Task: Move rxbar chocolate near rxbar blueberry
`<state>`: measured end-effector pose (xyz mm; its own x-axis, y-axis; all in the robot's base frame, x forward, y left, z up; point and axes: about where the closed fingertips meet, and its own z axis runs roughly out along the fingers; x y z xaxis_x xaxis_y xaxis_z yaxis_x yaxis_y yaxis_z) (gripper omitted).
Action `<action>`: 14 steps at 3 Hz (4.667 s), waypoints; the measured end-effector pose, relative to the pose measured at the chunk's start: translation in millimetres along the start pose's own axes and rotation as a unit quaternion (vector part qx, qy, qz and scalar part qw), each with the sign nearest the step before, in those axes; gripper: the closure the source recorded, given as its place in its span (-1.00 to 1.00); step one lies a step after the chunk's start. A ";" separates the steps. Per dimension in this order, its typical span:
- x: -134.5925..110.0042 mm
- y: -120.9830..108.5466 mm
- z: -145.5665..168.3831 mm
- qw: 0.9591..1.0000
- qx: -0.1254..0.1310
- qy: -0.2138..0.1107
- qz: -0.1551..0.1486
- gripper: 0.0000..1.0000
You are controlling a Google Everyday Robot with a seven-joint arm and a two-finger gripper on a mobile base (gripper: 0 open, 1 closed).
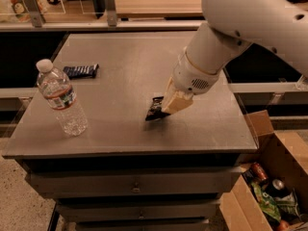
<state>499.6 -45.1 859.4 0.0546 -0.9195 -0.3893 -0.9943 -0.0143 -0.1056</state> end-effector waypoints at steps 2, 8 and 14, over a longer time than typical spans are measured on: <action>-12.2 -43.0 -60.9 0.997 0.056 -0.047 0.006 1.00; -119.2 -140.9 -36.6 0.973 0.146 -0.147 -0.098 1.00; -138.8 -201.4 47.8 0.956 0.209 -0.139 -0.152 0.17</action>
Offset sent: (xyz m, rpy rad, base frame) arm 0.0694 -0.0191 0.1074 0.1636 -0.1675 -0.0734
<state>696.7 104.2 891.0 0.4160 -0.7569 -0.5040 -0.8077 -0.0529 -0.5872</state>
